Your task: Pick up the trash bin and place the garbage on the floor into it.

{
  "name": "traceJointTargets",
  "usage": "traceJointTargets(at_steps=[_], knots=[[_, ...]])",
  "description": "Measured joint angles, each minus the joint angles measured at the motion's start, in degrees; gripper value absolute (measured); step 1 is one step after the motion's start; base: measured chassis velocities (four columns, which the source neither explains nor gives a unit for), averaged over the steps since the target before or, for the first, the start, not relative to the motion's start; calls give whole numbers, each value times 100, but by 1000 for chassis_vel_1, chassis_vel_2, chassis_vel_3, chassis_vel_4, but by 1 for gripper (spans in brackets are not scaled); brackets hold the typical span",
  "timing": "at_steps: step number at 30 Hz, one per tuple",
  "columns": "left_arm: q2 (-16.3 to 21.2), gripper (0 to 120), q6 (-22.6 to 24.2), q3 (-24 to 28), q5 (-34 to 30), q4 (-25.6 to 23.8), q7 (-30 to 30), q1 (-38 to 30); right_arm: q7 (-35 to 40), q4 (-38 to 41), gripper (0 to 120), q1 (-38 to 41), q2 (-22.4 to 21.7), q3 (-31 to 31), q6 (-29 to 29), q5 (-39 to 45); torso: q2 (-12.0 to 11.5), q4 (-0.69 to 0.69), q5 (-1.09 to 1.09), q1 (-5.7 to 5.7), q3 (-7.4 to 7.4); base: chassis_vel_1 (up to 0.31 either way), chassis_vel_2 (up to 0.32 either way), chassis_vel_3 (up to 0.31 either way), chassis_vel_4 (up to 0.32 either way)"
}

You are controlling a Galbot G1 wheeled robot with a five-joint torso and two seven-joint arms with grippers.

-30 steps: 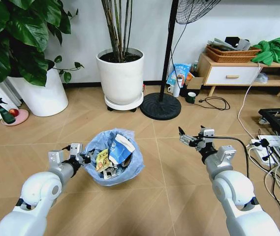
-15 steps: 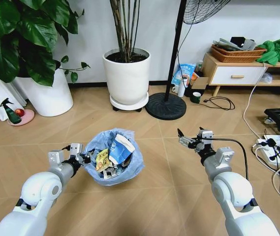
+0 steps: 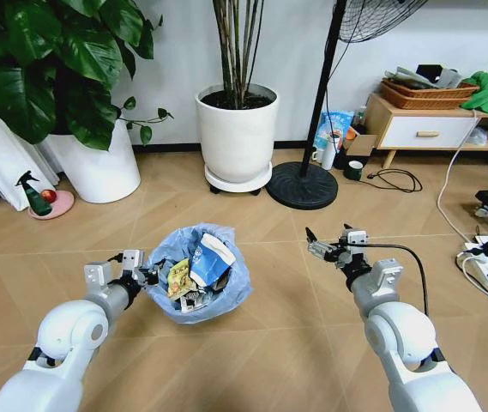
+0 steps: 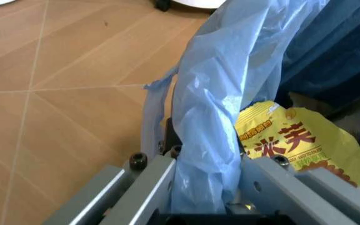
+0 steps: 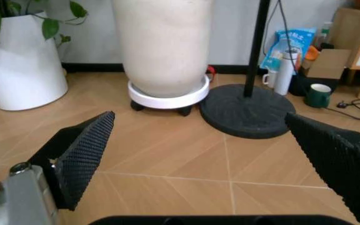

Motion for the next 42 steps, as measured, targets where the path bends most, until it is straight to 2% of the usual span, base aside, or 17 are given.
traceJointTargets(at_steps=[33,42], knots=[[-43,0,-13,-8,27,4,10,1,-54,-31,100,-31,19,-63,26,-44,0,2,1,0,0,151,150,-151,-151],[-27,0,-22,-34,26,2,15,15,13,-36,100,-46,2,-74,42,197,-1,0,3,0,0,63,78,-60,-58]])
